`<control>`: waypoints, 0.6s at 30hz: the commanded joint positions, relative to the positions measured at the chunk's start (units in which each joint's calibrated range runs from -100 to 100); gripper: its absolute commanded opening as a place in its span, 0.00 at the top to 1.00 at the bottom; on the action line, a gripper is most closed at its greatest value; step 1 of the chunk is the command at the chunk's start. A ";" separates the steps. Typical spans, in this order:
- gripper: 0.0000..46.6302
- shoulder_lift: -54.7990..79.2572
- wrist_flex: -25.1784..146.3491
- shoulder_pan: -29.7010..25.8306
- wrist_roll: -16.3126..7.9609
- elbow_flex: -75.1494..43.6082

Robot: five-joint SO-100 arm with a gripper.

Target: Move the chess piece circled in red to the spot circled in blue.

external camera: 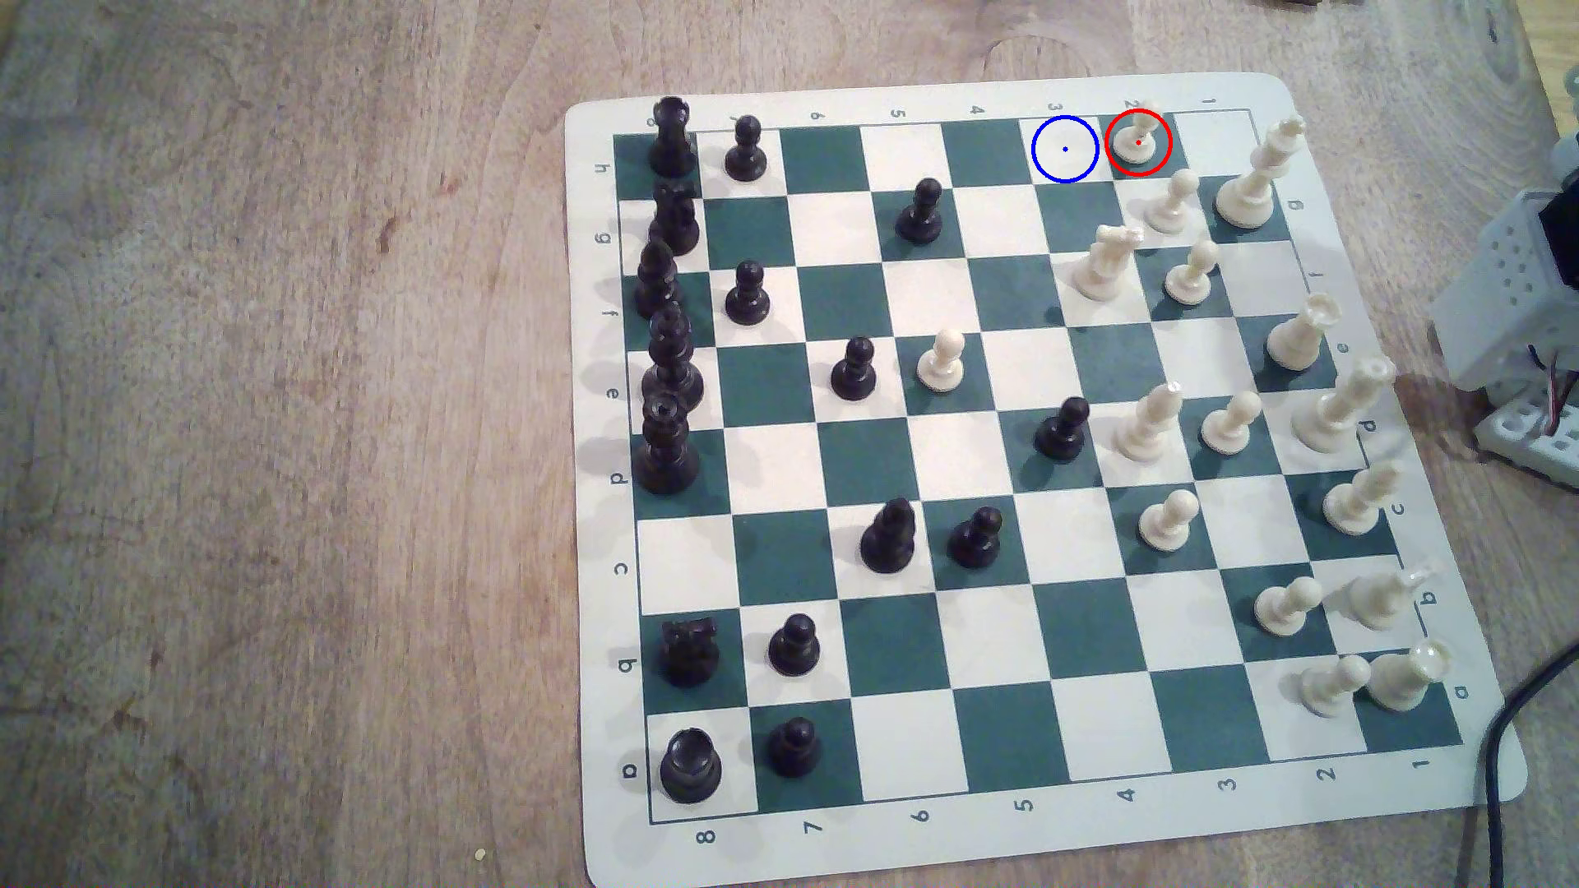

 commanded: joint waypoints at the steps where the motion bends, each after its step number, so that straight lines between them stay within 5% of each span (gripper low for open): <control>1: 1.00 -0.03 2.03 3.68 0.10 1.17; 18: 1.00 0.06 71.39 9.07 -0.15 -33.10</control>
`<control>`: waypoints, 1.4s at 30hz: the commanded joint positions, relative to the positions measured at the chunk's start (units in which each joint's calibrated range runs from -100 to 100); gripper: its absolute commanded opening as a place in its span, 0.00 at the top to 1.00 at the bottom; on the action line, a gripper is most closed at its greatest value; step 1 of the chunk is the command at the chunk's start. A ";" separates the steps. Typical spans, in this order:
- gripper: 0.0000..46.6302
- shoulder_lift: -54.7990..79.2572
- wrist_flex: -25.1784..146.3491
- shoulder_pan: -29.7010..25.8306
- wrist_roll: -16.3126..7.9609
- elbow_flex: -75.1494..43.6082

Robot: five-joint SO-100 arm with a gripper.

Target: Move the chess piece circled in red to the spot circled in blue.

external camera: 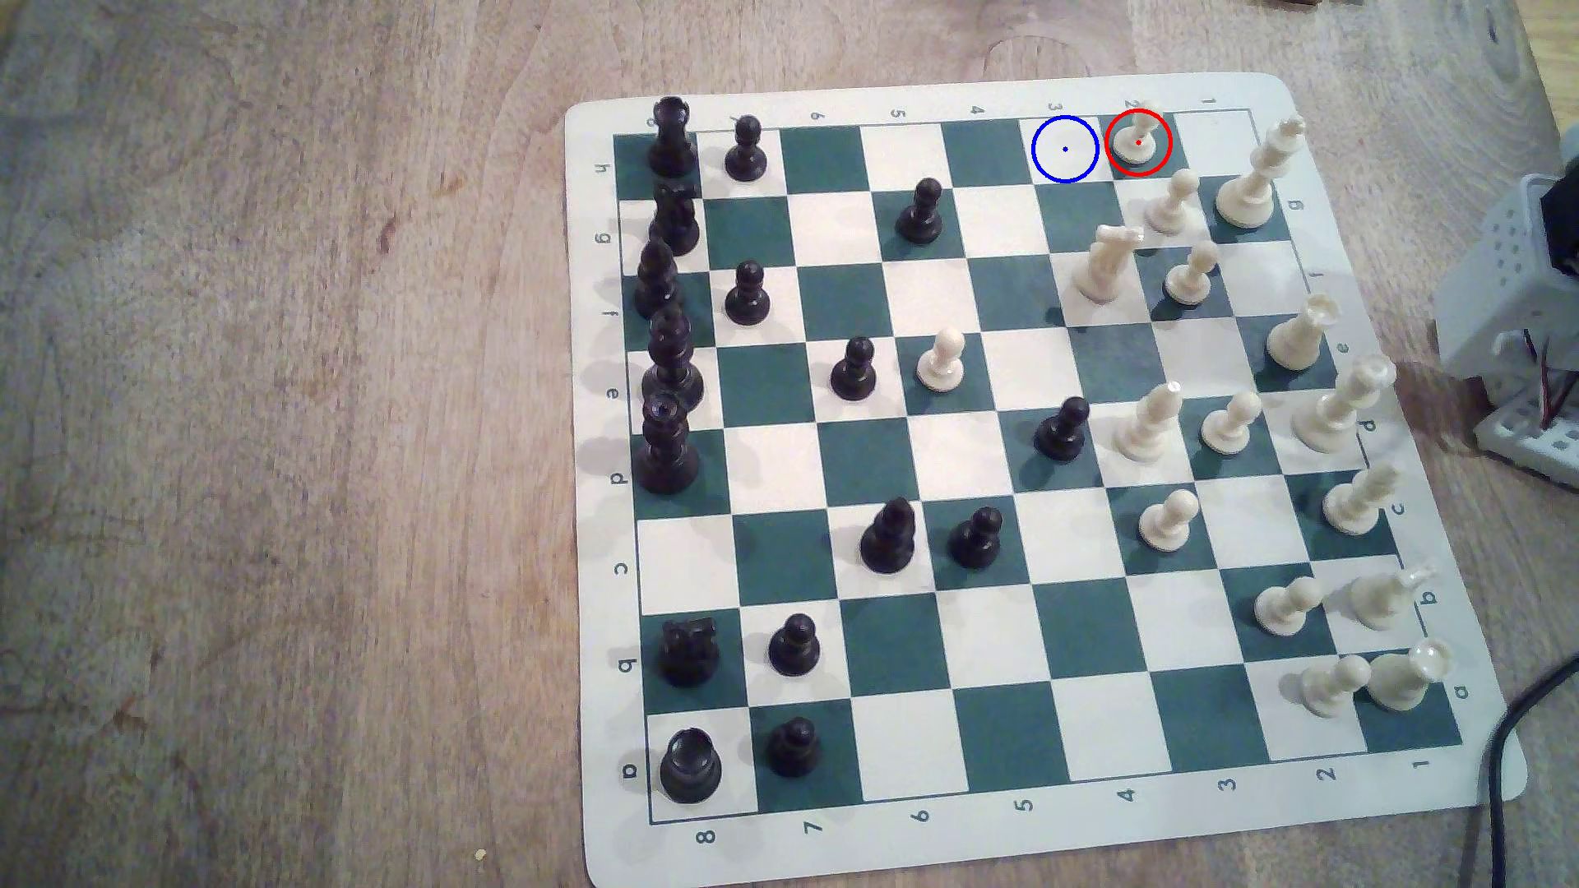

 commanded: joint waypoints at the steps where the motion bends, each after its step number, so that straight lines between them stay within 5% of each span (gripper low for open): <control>1: 1.00 -0.20 22.34 1.12 -0.20 -14.03; 10: 0.93 -0.11 61.00 8.16 -0.44 -16.75; 14: 0.98 -0.11 73.53 11.53 -1.22 -16.57; 19: 0.99 4.13 93.27 13.09 -10.60 -14.76; 33: 0.93 33.76 102.85 23.65 -15.43 -23.37; 42: 0.74 47.77 101.87 23.18 -17.34 -27.27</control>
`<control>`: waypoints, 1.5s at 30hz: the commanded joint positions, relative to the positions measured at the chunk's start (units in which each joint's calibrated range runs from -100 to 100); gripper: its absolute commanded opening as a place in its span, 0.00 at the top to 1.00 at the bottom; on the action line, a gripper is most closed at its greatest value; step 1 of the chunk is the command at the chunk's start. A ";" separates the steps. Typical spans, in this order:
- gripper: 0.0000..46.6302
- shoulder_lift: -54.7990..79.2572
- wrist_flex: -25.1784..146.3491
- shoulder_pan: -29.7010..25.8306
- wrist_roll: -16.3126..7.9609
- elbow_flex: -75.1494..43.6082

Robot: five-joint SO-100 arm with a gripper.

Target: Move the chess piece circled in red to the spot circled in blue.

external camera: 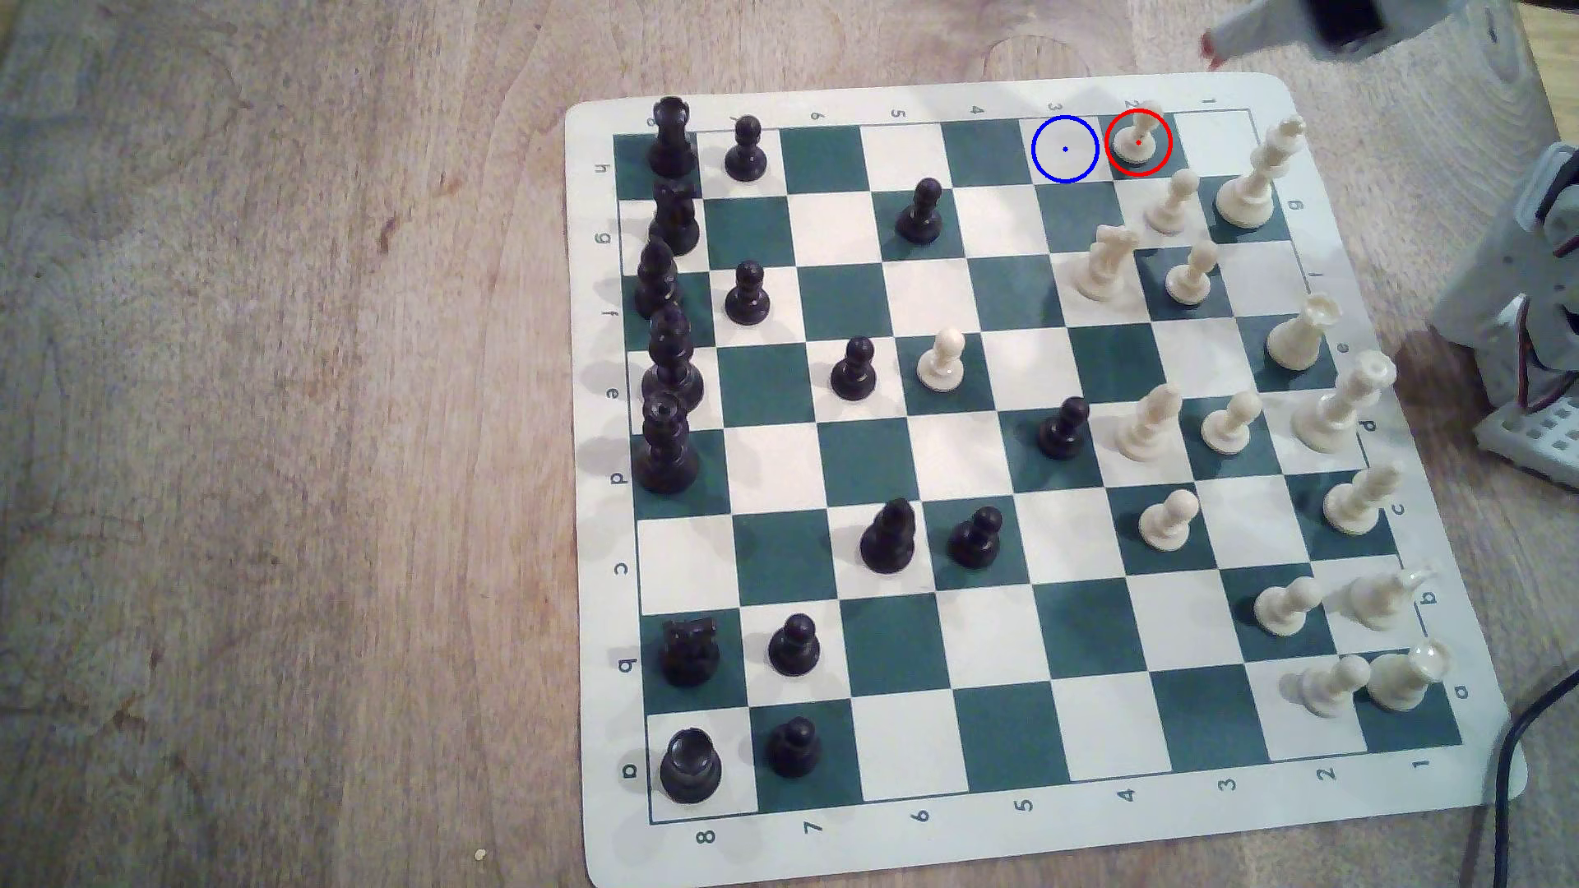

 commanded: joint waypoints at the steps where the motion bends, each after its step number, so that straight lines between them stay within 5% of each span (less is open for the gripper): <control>1: 0.73 4.21 -1.97 -0.20 -0.54 -5.49; 45: 0.75 32.39 -16.79 2.38 0.29 -9.75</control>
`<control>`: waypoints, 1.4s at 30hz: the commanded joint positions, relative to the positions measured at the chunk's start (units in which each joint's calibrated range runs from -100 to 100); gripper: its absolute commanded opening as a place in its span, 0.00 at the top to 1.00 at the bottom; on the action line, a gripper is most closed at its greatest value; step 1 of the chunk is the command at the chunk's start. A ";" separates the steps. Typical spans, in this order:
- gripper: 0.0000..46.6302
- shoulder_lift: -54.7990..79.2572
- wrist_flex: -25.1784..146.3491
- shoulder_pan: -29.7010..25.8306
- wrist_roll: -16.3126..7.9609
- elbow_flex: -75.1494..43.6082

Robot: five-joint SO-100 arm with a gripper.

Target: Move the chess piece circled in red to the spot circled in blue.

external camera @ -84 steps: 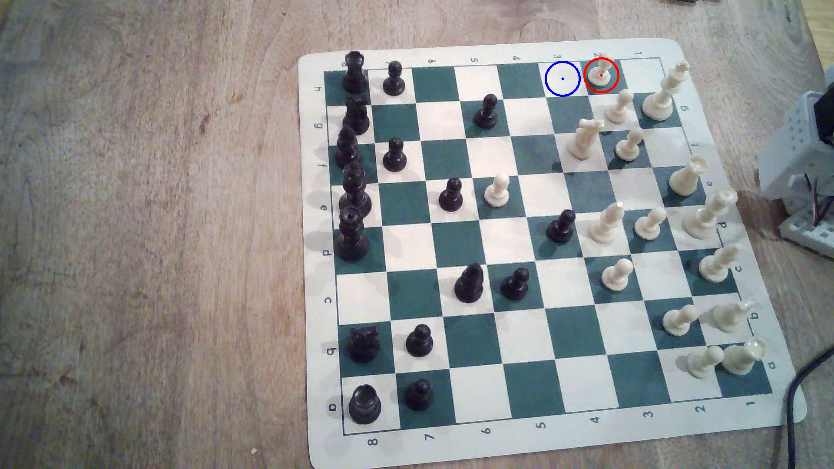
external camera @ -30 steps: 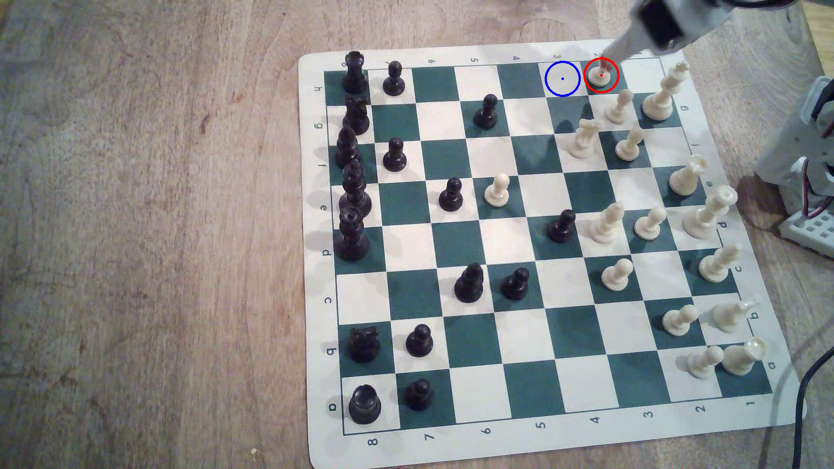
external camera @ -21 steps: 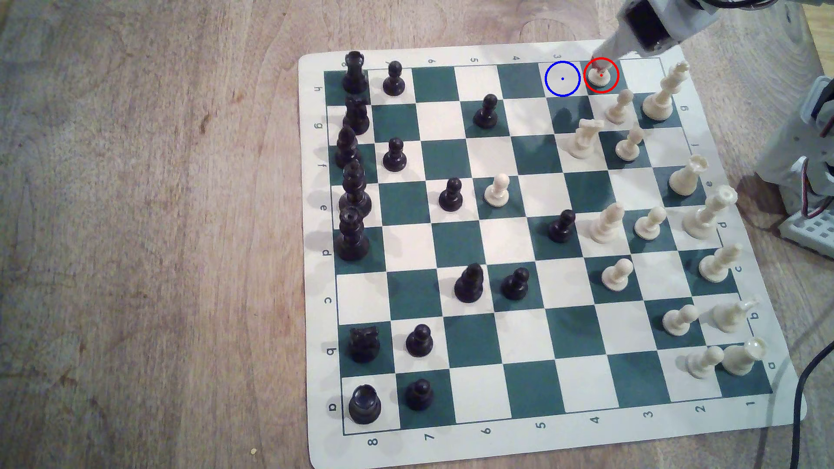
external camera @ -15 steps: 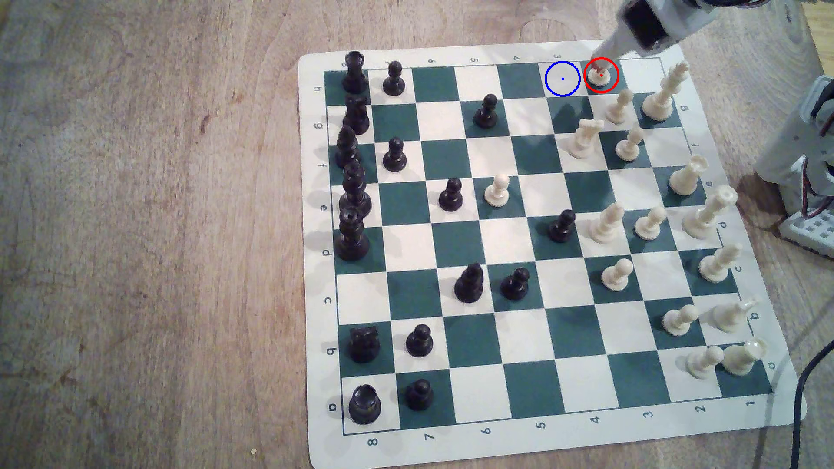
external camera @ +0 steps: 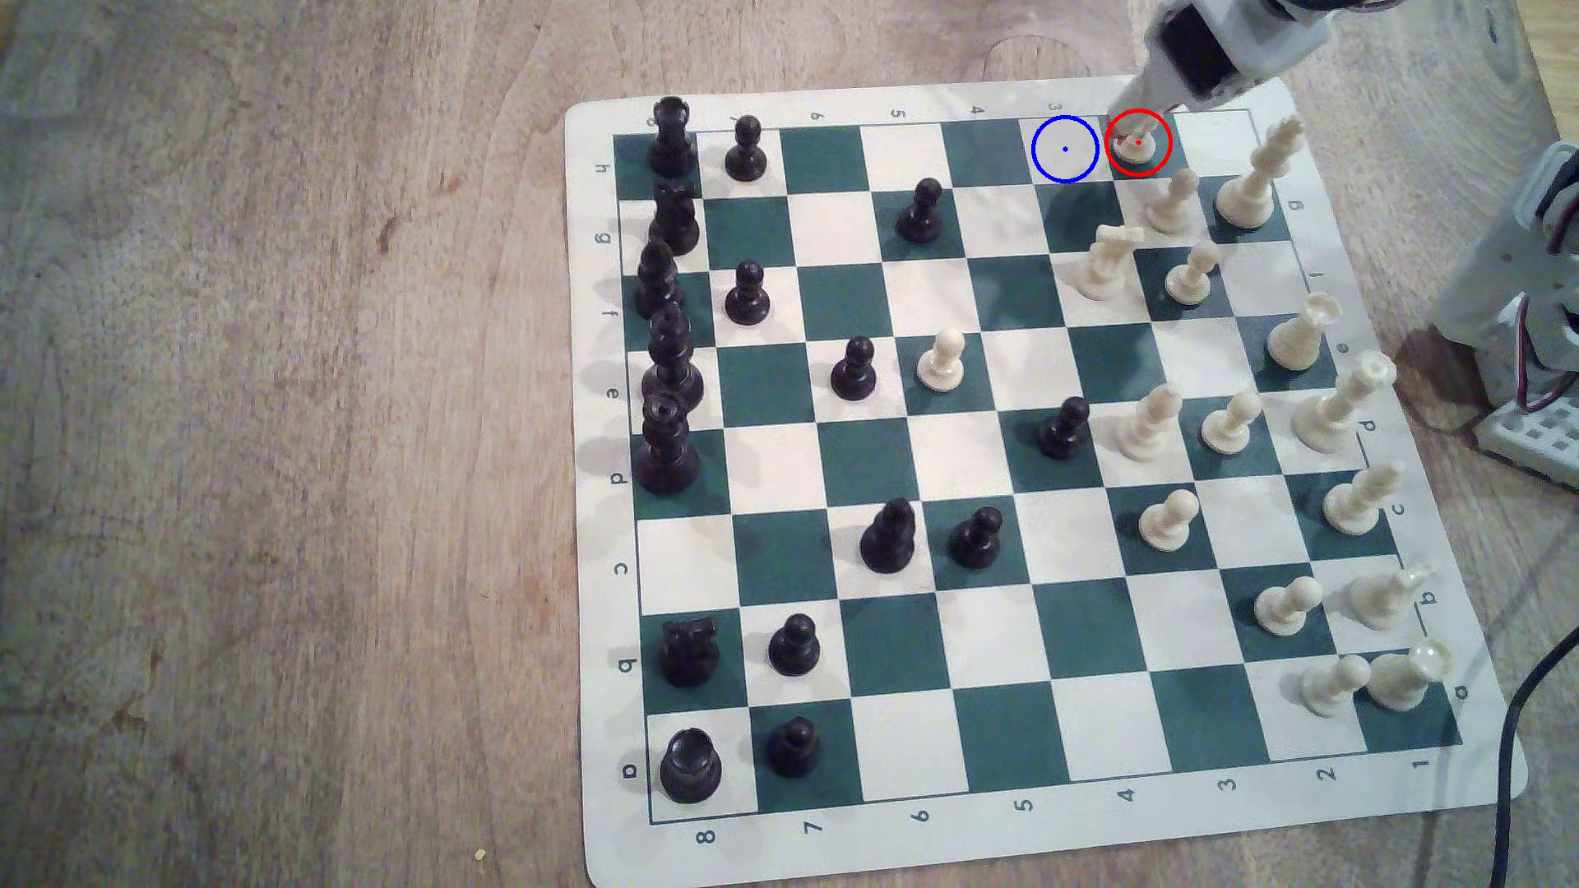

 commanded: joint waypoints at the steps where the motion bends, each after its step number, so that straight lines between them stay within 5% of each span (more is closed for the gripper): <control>1: 0.76 -0.12 -1.17 0.54 0.20 -4.60; 7: 0.97 -0.29 -0.77 -0.09 0.29 -4.51; 19: 0.99 -1.48 -0.77 -0.55 -0.10 -4.42; 23: 0.70 -1.48 -1.17 -0.24 -0.49 -4.51; 26: 0.64 -1.39 -1.17 -0.09 -0.29 -4.42; 42: 0.68 -2.49 2.43 -0.63 0.44 -3.69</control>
